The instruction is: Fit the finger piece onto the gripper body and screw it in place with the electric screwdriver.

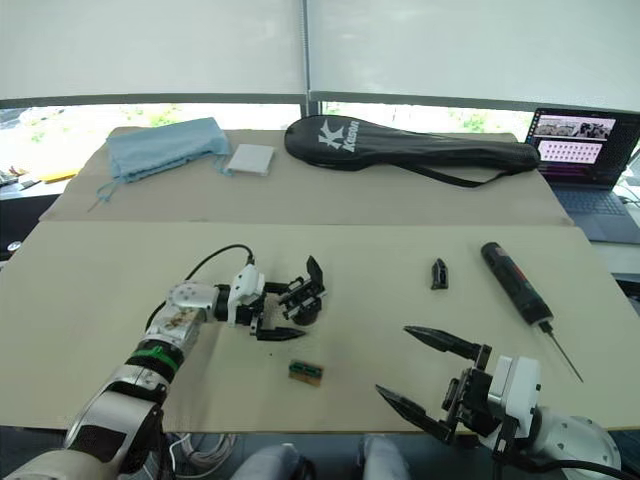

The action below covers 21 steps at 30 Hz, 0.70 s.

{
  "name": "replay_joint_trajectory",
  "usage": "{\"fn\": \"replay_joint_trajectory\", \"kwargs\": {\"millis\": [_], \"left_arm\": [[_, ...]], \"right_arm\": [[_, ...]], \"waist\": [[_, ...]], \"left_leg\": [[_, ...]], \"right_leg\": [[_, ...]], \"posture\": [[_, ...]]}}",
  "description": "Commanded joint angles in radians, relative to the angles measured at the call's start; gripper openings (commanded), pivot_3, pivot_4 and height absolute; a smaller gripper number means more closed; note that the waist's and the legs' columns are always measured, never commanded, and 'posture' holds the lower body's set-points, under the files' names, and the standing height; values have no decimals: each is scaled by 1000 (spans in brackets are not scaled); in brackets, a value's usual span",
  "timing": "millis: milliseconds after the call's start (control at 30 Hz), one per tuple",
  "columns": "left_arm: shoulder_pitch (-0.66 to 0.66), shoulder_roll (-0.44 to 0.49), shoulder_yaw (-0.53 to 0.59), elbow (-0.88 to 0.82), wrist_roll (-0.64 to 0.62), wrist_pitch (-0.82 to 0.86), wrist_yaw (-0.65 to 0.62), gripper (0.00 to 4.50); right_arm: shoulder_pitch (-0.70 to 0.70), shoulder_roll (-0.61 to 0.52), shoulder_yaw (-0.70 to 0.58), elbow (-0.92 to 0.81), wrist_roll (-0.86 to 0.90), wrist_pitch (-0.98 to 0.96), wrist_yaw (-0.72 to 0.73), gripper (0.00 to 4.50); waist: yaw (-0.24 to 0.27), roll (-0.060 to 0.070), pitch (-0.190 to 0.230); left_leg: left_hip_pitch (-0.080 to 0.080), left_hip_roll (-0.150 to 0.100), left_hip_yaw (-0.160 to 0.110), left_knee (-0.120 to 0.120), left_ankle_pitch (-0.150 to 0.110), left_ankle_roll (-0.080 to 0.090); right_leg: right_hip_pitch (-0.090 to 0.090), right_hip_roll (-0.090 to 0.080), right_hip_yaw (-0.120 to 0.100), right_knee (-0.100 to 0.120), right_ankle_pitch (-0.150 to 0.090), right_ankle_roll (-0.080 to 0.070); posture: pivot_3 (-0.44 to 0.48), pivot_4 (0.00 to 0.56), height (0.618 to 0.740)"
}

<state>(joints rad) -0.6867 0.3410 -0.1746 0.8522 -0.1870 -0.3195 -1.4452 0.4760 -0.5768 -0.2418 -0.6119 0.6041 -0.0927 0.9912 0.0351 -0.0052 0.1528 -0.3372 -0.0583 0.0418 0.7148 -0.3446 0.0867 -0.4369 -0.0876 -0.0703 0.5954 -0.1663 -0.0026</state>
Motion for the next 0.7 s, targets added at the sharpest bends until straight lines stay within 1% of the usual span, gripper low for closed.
{"fn": "replay_joint_trajectory", "kwargs": {"millis": [33, 100, 133, 233, 267, 300, 400, 467, 533, 600, 633, 700], "left_arm": [[-66, -1, 11, 98, 38, -51, 14, 4434], [-83, -4, 17, 130, 43, -68, 3, 4434], [-83, -4, 16, 138, 47, -88, -6, 4199], [-70, -8, 20, 139, 45, -115, -27, 3199], [-62, -9, 24, 135, 40, -117, -27, 2675], [-55, -11, 29, 130, 36, -115, -25, 2275], [-14, -24, 52, 77, 10, -99, -5, 2276], [46, -24, 62, -27, -23, -58, -11, 2276], [123, -12, 74, -188, -57, 34, 23, 2276], [197, 7, 74, -347, -59, 112, 81, 2276], [241, 21, 73, -441, -37, 142, 135, 2276], [323, 22, 88, -631, 0, 257, 293, 2276]], "right_arm": [[13, -8, -20, -37, 16, -7, 2, 4500], [23, -7, -24, -38, 16, -11, 5, 4500], [28, -6, -26, -37, 15, -14, 7, 4500], [37, -3, -29, -34, 14, -21, 12, 4500], [38, -1, -27, -34, 11, -22, 12, 4500], [39, 0, -25, -34, 9, -23, 11, 4500], [36, 2, -17, -30, 6, -25, 13, 4500], [35, 3, -10, -28, 3, -26, 15, 4500], [31, 3, -6, -31, 3, -23, 12, 4500], [28, 2, -4, -34, 5, -19, 11, 4500], [28, 0, -1, -34, 6, -16, 11, 4500], [28, -2, 11, -33, 5, -9, 14, 4500]], "waist": [[2, 0, 0], [2, 0, 0], [2, 0, 0], [2, 0, 0], [2, 0, 0], [2, 0, 0], [1, 0, 0], [0, 0, 0], [-1, 0, 0], [0, 0, 0], [0, 0, 0], [1, 0, 0]], "left_leg": [[0, 0, 0, 0, 0, 0], [0, 0, 0, 0, 0, 0], [0, 0, 0, 0, 0, 0], [0, 0, 0, 0, 0, 0], [0, 0, 0, 0, 0, 0], [-1, 0, 0, 0, 0, 1], [0, 0, 0, 0, 0, 1], [0, 0, 0, 0, 0, 1], [0, 1, 0, -1, -1, 1], [-1, 1, 0, 0, -1, 1], [-1, 1, 0, 0, -1, 1], [-1, 1, 0, 0, -1, 1]], "right_leg": [[0, 0, 0, 0, 0, 0], [0, 0, 0, 0, 0, 0], [0, -1, 0, 0, 0, 0], [0, -1, 0, 0, 0, 0], [0, -1, 0, 0, 0, 0], [0, -1, 0, 0, 0, 0], [0, -1, 1, 0, 0, 0], [-1, -1, 1, 0, 0, 0], [-1, -1, 1, 0, 0, 0], [-1, -1, 1, 0, 0, 0], [-1, -1, 2, 0, 0, 0], [-1, -1, 2, 0, 0, 0]], "posture": [[0, 150, 740], [0, 150, 740], [0, 150, 740], [0, 150, 740], [0, 150, 740], [0, 150, 740], [0, 150, 740], [0, 150, 740], [0, 150, 740], [0, 150, 740], [0, 150, 740], [0, 150, 740]]}}
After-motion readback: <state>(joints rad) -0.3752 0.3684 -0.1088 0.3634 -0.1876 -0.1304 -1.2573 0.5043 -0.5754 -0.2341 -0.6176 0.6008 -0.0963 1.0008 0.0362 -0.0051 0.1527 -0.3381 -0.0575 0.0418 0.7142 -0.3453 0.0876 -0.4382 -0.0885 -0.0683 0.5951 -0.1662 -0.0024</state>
